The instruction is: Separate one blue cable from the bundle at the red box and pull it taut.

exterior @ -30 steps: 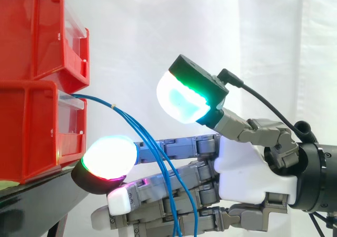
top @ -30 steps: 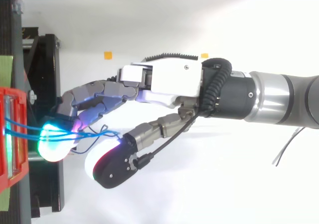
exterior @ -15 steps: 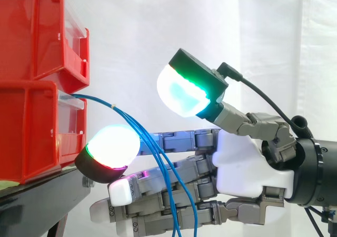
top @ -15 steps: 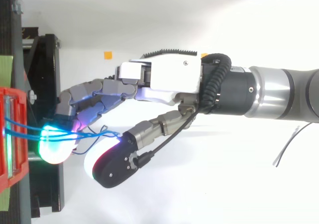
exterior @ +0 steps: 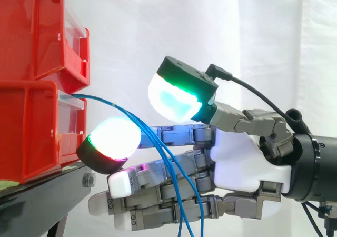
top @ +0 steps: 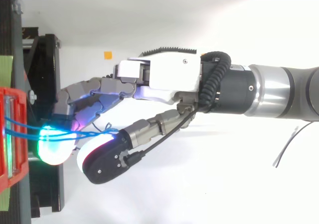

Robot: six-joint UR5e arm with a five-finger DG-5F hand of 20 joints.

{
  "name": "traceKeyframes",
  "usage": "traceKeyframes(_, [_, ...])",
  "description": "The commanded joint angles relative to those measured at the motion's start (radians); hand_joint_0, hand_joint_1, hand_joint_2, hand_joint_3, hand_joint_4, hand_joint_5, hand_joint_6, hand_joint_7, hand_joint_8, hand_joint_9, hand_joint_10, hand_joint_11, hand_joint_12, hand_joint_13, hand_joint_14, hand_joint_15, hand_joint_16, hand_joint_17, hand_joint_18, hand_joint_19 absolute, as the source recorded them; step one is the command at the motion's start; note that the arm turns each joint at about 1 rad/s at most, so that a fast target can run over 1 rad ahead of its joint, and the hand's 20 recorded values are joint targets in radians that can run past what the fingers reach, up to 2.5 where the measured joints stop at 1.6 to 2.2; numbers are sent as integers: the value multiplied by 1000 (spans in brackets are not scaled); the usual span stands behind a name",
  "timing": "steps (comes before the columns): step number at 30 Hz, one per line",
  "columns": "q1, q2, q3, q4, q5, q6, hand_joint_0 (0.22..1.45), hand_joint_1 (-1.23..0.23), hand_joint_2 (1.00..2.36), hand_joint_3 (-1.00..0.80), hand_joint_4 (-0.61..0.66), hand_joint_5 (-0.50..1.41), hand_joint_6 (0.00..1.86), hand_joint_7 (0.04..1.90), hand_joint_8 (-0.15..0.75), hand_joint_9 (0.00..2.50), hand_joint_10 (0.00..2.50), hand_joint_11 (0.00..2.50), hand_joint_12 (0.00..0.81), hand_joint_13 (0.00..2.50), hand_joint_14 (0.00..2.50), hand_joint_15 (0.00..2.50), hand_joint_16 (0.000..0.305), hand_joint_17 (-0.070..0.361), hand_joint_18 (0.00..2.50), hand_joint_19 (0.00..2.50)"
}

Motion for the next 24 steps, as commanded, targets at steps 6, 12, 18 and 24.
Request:
traceKeyframes(6, [0, 0, 35, -34, -15, -12, 587, -597, 1017, -272, 181, -138, 502, 1252, 290, 627, 21, 580, 318, 362, 8, 210, 43, 97, 227, 216])
traceKeyframes(12, [0, 0, 35, -53, -15, -17, 587, -565, 1015, -278, 177, -136, 501, 1268, 294, 636, 22, 589, 319, 367, 9, 223, 43, 97, 224, 226])
traceKeyframes(18, [0, 0, 35, -53, -15, -17, 534, -516, 1005, -435, 194, -143, 502, 1208, 306, 643, 19, 588, 335, 390, 8, 230, 45, 102, 248, 233])
traceKeyframes(24, [-3, -2, 35, -54, -17, -20, 515, -479, 1001, -482, 200, -153, 502, 1162, 309, 638, 21, 585, 340, 411, 9, 249, 46, 104, 284, 242])
